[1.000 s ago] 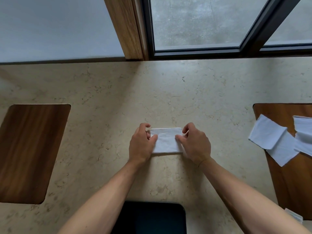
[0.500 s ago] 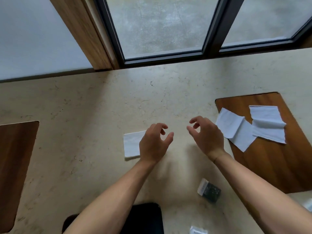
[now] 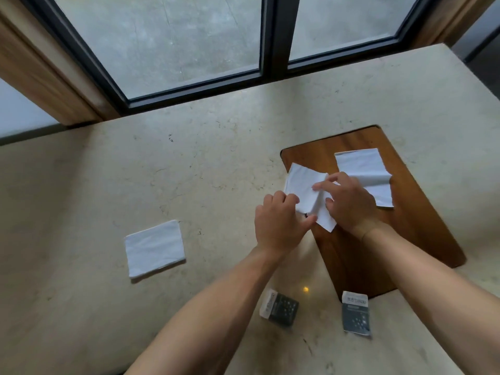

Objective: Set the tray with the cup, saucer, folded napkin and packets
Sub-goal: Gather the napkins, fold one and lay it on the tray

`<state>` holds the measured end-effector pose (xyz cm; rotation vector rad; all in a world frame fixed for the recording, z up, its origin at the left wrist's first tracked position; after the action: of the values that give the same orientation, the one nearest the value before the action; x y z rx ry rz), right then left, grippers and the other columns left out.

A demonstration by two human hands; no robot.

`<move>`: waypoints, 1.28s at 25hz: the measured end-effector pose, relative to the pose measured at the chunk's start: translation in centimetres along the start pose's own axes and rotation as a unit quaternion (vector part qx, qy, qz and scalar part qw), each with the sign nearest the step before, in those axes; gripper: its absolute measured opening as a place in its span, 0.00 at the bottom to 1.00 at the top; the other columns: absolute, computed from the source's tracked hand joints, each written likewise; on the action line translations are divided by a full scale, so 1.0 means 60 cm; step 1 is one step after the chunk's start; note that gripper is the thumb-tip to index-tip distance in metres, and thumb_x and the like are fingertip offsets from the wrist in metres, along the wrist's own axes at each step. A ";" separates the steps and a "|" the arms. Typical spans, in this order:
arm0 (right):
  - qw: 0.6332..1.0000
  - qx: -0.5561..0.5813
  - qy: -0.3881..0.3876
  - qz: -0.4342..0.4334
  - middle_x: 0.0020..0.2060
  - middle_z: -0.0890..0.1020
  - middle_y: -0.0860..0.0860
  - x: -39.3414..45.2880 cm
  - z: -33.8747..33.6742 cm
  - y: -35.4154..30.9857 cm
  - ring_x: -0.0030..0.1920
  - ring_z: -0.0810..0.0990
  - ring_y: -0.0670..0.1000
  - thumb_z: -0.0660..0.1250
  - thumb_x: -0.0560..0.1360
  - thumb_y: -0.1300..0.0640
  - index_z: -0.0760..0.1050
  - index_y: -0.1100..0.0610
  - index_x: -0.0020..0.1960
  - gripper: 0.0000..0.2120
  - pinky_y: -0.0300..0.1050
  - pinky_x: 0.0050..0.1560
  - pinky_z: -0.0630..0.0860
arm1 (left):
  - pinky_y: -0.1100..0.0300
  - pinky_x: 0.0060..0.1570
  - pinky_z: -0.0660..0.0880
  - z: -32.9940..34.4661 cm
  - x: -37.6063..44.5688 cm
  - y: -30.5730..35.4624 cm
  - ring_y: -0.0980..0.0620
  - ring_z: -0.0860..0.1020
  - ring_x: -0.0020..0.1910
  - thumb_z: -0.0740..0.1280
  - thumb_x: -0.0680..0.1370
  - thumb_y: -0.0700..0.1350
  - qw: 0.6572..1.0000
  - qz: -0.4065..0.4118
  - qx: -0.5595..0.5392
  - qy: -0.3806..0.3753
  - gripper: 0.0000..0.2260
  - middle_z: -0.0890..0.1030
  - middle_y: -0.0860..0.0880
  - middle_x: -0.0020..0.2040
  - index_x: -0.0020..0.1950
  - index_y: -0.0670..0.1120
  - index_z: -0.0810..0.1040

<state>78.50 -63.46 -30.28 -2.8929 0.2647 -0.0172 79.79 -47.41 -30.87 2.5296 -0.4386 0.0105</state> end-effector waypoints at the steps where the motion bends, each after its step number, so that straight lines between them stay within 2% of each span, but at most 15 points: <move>1: 1.000 0.003 0.001 -0.001 0.56 0.80 0.54 0.002 0.002 0.004 0.53 0.79 0.57 0.71 0.73 0.62 0.81 0.50 0.57 0.15 0.52 0.46 0.81 | 0.60 0.39 0.69 0.012 0.004 0.007 0.53 0.73 0.41 0.70 0.71 0.64 1.000 -0.001 0.011 -0.005 0.20 0.82 0.50 0.45 0.50 0.48 0.82; 5: 0.999 0.000 0.033 -0.012 0.53 0.81 0.54 0.008 0.008 0.006 0.49 0.79 0.55 0.71 0.74 0.55 0.83 0.52 0.50 0.05 0.47 0.43 0.79 | 0.57 0.44 0.72 0.042 0.018 0.021 0.52 0.72 0.43 0.67 0.74 0.60 0.999 -0.019 0.038 -0.033 0.16 0.79 0.50 0.46 0.49 0.48 0.80; 8: 0.999 -0.003 0.047 -0.025 0.54 0.81 0.54 0.011 0.008 0.000 0.49 0.78 0.55 0.71 0.74 0.53 0.83 0.54 0.46 0.06 0.48 0.43 0.78 | 0.58 0.43 0.70 0.042 0.021 0.022 0.52 0.72 0.42 0.66 0.77 0.54 0.999 -0.004 0.032 -0.031 0.11 0.79 0.48 0.45 0.48 0.47 0.80; 11: 0.998 0.003 0.057 -0.041 0.55 0.81 0.54 0.010 0.001 -0.014 0.52 0.76 0.56 0.71 0.72 0.51 0.82 0.54 0.45 0.07 0.51 0.47 0.77 | 0.60 0.39 0.71 0.024 0.020 0.010 0.52 0.72 0.39 0.66 0.77 0.49 0.999 -0.019 -0.003 -0.027 0.09 0.79 0.48 0.43 0.48 0.46 0.81; 14: 0.995 0.036 0.062 -0.063 0.49 0.83 0.51 0.012 -0.010 -0.040 0.53 0.76 0.55 0.72 0.71 0.49 0.80 0.53 0.44 0.08 0.50 0.47 0.71 | 0.61 0.39 0.74 -0.016 0.018 -0.007 0.54 0.74 0.41 0.68 0.75 0.46 0.996 -0.054 -0.077 0.001 0.08 0.79 0.48 0.45 0.50 0.44 0.82; 17: 0.991 0.119 0.029 -0.055 0.41 0.83 0.49 0.013 -0.019 -0.081 0.44 0.78 0.50 0.72 0.71 0.48 0.79 0.53 0.44 0.08 0.47 0.47 0.71 | 0.57 0.37 0.73 -0.070 0.010 -0.038 0.51 0.75 0.39 0.66 0.74 0.43 0.986 -0.083 -0.143 0.022 0.05 0.81 0.48 0.41 0.46 0.43 0.79; 20: 0.963 0.262 -0.056 -0.038 0.37 0.81 0.47 0.013 -0.020 -0.132 0.38 0.79 0.49 0.73 0.71 0.51 0.76 0.51 0.43 0.07 0.40 0.37 0.76 | 0.53 0.36 0.76 -0.128 -0.010 -0.091 0.47 0.78 0.37 0.64 0.76 0.44 0.978 -0.131 -0.161 0.035 0.05 0.81 0.48 0.38 0.45 0.44 0.77; 24: 0.906 0.401 -0.135 0.033 0.36 0.82 0.48 0.005 -0.009 -0.217 0.37 0.79 0.49 0.74 0.69 0.51 0.78 0.50 0.41 0.06 0.46 0.40 0.76 | 0.54 0.36 0.73 -0.203 -0.050 -0.180 0.49 0.77 0.38 0.66 0.76 0.49 0.962 -0.208 -0.173 0.047 0.05 0.80 0.52 0.38 0.45 0.48 0.76; 25: 0.898 0.416 -0.140 0.040 0.35 0.83 0.47 0.001 -0.003 -0.242 0.36 0.79 0.47 0.74 0.68 0.52 0.78 0.50 0.41 0.06 0.45 0.40 0.76 | 0.55 0.34 0.73 -0.220 -0.061 -0.204 0.51 0.76 0.37 0.66 0.75 0.48 0.954 -0.226 -0.189 0.050 0.04 0.79 0.52 0.37 0.43 0.49 0.76; 27: 0.891 0.427 -0.148 0.039 0.34 0.83 0.47 -0.009 0.012 -0.295 0.36 0.81 0.47 0.74 0.68 0.54 0.79 0.50 0.40 0.04 0.45 0.41 0.76 | 0.67 0.29 0.71 -0.251 -0.085 -0.251 0.57 0.75 0.35 0.68 0.75 0.47 0.940 -0.254 -0.222 0.060 0.03 0.78 0.53 0.37 0.42 0.51 0.76; 28: 0.890 0.429 -0.149 0.037 0.34 0.84 0.47 -0.016 0.020 -0.321 0.36 0.81 0.46 0.73 0.68 0.54 0.78 0.50 0.40 0.04 0.45 0.42 0.76 | 0.70 0.30 0.70 -0.266 -0.097 -0.272 0.60 0.75 0.34 0.68 0.75 0.46 0.935 -0.263 -0.230 0.065 0.02 0.79 0.54 0.36 0.42 0.51 0.77; 30: 0.889 0.432 -0.144 0.040 0.33 0.83 0.46 -0.025 0.035 -0.366 0.36 0.80 0.44 0.72 0.69 0.54 0.78 0.49 0.39 0.03 0.42 0.40 0.74 | 0.70 0.33 0.68 -0.289 -0.121 -0.312 0.63 0.75 0.34 0.68 0.75 0.47 0.926 -0.284 -0.238 0.068 0.02 0.79 0.56 0.36 0.42 0.52 0.78; 32: 0.892 0.430 -0.135 0.040 0.33 0.83 0.44 -0.031 0.053 -0.407 0.35 0.79 0.42 0.72 0.69 0.54 0.78 0.48 0.40 0.03 0.40 0.39 0.73 | 0.65 0.35 0.69 -0.308 -0.142 -0.351 0.60 0.76 0.35 0.68 0.75 0.47 0.919 -0.306 -0.240 0.072 0.01 0.80 0.55 0.37 0.43 0.51 0.79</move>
<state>81.09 -39.07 -27.64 -1.9663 0.2405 0.2226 79.84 -18.34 -27.44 2.0561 0.3819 -0.1323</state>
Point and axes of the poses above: each hand's wrist, its own x-axis towards the middle knuckle, its own z-axis out of the palm, y = z × x, the point moved 3 cm from there along x, towards the middle knuckle
